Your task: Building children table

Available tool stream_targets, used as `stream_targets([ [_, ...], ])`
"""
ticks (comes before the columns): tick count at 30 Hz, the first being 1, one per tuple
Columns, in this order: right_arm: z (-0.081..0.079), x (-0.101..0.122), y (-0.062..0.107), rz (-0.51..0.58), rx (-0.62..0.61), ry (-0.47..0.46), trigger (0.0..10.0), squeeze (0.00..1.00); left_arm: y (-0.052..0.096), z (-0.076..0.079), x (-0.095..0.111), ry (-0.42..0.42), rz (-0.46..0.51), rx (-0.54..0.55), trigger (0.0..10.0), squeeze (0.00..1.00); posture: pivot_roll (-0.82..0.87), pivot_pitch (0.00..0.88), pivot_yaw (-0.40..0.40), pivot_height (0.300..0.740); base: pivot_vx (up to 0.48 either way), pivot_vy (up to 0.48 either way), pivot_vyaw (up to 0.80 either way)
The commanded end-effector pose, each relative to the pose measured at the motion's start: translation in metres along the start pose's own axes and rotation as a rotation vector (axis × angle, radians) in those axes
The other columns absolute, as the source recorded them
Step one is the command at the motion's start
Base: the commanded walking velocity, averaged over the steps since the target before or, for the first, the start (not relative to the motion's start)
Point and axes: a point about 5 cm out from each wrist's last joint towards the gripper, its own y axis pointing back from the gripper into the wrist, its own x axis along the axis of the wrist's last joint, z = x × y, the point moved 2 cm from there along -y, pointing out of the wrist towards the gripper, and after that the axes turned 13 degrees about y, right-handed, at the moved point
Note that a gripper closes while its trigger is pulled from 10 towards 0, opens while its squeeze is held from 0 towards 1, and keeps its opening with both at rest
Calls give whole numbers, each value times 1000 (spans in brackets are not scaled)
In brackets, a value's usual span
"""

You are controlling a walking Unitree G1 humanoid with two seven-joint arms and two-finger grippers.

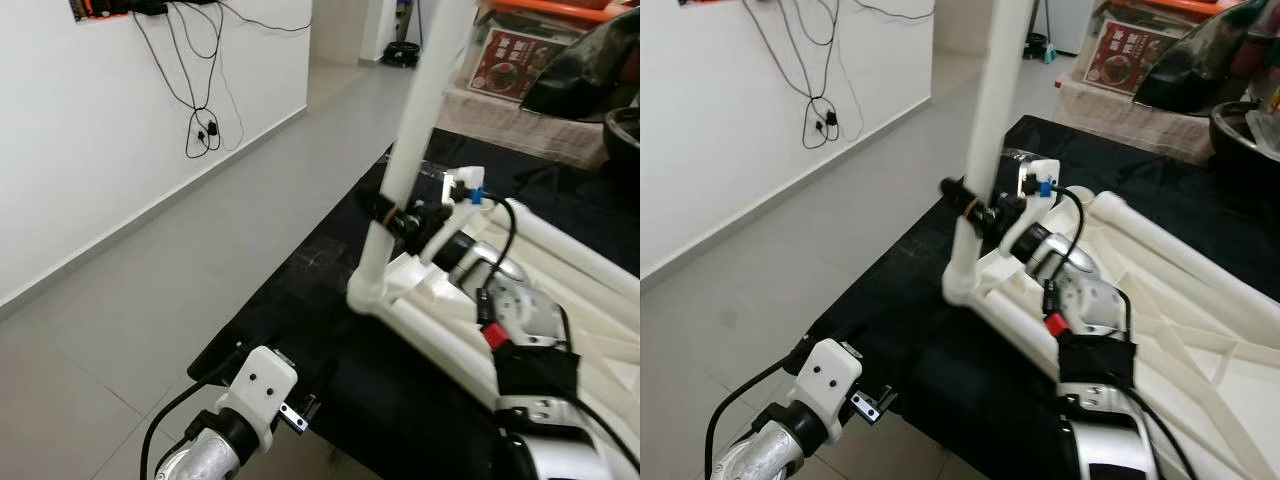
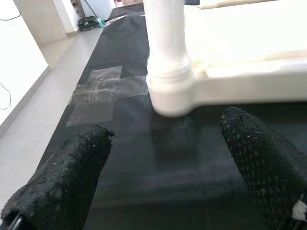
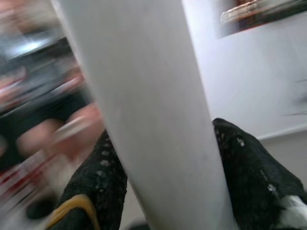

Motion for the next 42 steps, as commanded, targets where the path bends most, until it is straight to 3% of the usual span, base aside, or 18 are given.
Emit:
stream_targets([
  [1,-14,-8,-7,-3,136,-35,10000,0,1,1,-4,2,-12,0,10000,0,127,57,-62,740,0,0,0],
  [5,-11,-16,-14,-33,176,-3,10000,0,1,0,-4,1,-12,5,10000,0,135,63,-59,740,0,0,0],
  [6,-8,-18,-16,-45,161,30,4196,0,1,0,-4,1,-12,5,10000,0,136,62,-59,740,0,0,0],
  [8,-8,-18,-16,-45,161,30,4196,0,1,0,-4,1,-12,5,10000,0,136,62,-59,740,0,0,0],
  [9,-2,-19,-21,-52,101,56,0,0,1,0,-4,0,-13,5,10000,0,138,66,-61,740,0,0,0],
  [12,-2,-19,-21,-52,101,56,0,0,1,0,-4,0,-13,5,10000,0,138,66,-61,740,0,0,0],
  [15,24,-9,-28,-12,-225,155,0,0,2,0,-4,0,-16,5,10000,0,134,70,-53,740,0,0,0],
  [17,24,-9,-28,-12,-225,155,0,0,2,0,-4,0,-16,5,10000,0,134,70,-53,740,0,0,0],
  [22,43,-11,-20,-59,-544,201,0,0,2,0,-4,1,-17,-1,10000,0,128,75,-47,740,0,0,0],
  [23,57,-19,-4,-161,-812,243,0,0,3,0,-4,2,-18,-3,10000,0,124,78,-49,740,0,0,0],
  [24,69,-27,41,-327,-1296,310,0,0,2,0,-4,0,-19,-8,10000,0,128,79,-51,740,0,0,0],
  [26,66,-27,57,-358,-1441,307,0,0,2,0,-4,0,-19,-8,10000,0,128,79,-51,740,0,0,0],
  [34,37,-33,44,-326,-1513,240,0,0,2,0,-4,-1,-17,-3,10000,0,124,82,-49,740,0,0,0],
  [35,37,-32,34,-281,-1466,243,10000,0,2,0,-4,0,-17,-3,10000,0,124,81,-52,740,0,0,0],
  [38,36,-31,18,-207,-1376,210,10000,0,1,0,-4,1,-17,-2,10000,0,125,81,-53,740,0,0,0],
  [39,33,-27,-2,-119,-1228,198,10000,153,1,0,-4,2,-16,-2,10000,0,123,82,-52,740,0,0,0],
  [41,33,-27,-2,-119,-1228,198,10000,153,1,0,-4,2,-16,-2,10000,0,123,82,-52,740,0,0,0],
  [42,30,-22,-18,-51,-1105,187,10000,1000,1,0,-4,2,-16,-1,10000,0,121,80,-53,740,0,0,0],
])
